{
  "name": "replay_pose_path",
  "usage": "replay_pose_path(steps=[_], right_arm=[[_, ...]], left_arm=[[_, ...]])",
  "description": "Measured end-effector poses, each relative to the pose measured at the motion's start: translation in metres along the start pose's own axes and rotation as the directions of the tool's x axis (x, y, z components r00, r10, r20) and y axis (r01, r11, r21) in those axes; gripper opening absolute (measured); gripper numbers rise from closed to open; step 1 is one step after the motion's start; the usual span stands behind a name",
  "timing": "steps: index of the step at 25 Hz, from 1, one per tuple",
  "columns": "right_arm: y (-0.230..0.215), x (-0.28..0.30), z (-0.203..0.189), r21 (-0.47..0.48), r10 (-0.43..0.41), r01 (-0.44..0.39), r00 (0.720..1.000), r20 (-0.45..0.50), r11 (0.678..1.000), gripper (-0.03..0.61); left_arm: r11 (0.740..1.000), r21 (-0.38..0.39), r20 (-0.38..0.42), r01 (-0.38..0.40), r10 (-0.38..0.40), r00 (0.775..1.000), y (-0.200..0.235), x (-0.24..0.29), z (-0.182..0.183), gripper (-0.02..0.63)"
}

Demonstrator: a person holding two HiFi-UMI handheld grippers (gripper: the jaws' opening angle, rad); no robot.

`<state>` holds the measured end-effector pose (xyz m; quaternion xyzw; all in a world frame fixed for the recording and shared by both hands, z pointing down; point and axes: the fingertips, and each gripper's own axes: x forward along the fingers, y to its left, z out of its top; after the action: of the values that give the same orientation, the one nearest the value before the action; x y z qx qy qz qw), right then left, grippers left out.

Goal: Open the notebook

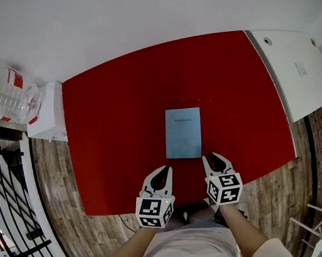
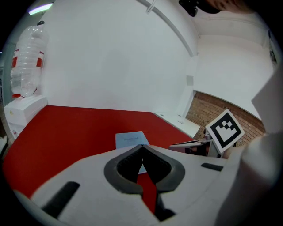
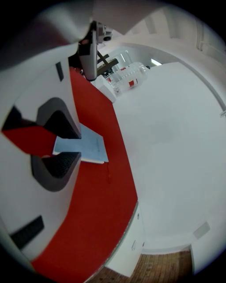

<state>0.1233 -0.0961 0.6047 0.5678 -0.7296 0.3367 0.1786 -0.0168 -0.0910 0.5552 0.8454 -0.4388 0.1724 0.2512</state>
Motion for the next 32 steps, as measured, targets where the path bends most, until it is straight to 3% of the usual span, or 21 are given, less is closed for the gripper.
replay_pose_path(steps=[6, 13, 23, 27, 32], right_arm=[[-0.013, 0.050, -0.038, 0.123, 0.010, 0.007, 0.990, -0.142, 0.992, 0.090], [-0.019, 0.083, -0.057, 0.170, 0.028, 0.013, 0.971, -0.236, 0.985, 0.097], [-0.023, 0.087, -0.061, 0.202, 0.019, 0.035, 0.966, -0.258, 0.979, 0.093], [-0.028, 0.084, -0.059, 0.235, 0.026, 0.032, 0.971, -0.239, 0.971, 0.039], [-0.025, 0.081, -0.054, 0.227, 0.042, 0.008, 0.976, -0.215, 0.974, 0.017]], left_arm=[[1.000, -0.023, -0.036, 0.008, -0.009, 0.999, 0.000, 0.011, -0.021, 0.006], [0.999, -0.039, -0.041, 0.002, -0.003, 0.999, 0.004, 0.017, -0.026, 0.006], [0.998, -0.057, -0.051, -0.012, 0.009, 0.999, 0.014, 0.020, -0.030, 0.006], [0.998, -0.065, -0.055, -0.016, 0.012, 0.998, 0.016, 0.020, -0.033, 0.006], [0.997, -0.071, -0.063, -0.024, 0.020, 0.998, 0.019, 0.021, -0.035, 0.006]])
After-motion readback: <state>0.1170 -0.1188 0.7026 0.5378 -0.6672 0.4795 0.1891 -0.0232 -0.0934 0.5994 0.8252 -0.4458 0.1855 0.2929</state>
